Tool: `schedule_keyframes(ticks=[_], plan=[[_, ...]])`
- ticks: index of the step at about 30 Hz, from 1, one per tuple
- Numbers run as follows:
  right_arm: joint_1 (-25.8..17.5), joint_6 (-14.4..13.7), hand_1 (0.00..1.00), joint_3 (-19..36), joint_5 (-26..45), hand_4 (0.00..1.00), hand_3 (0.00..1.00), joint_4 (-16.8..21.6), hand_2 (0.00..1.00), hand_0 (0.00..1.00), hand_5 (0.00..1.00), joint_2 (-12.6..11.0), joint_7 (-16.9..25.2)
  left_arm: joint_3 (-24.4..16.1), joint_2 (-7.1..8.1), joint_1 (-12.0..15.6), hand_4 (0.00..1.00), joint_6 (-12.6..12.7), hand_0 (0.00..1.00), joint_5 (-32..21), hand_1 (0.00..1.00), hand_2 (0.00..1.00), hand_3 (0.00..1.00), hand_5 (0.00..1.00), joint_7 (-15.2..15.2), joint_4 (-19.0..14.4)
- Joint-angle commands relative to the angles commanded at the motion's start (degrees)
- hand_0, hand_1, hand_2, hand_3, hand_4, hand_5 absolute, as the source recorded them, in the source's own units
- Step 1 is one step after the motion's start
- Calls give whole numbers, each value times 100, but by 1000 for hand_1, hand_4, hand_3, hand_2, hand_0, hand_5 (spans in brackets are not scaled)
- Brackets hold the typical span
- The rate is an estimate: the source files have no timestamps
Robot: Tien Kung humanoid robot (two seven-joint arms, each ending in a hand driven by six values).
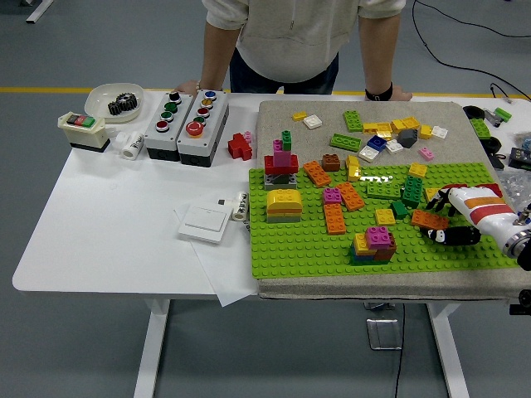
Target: Pick up the brick,pile it on top of brick,press brick,pick up the brick,pile it on top of brick,press brick
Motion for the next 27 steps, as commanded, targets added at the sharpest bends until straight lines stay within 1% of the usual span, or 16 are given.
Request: schedule_keyframes(ticks=[15,17,27], plan=[[-17,-162,400,-19,-19,759,530,-134,496,228,460,33,112,-28,3,11,678,-14,841,66,815,804,594,681,24,-5],[-21,-182,386,-20,-31,744,514,-135,480,217,462,33,123,-26,3,8,678,-15,841,65,815,805,595,681,23,-5],[-29,-290,376,-18,-114,733,511,-78,475,212,455,27,216,-2,4,-10,678,-13,841,26,815,805,595,681,12,-8]])
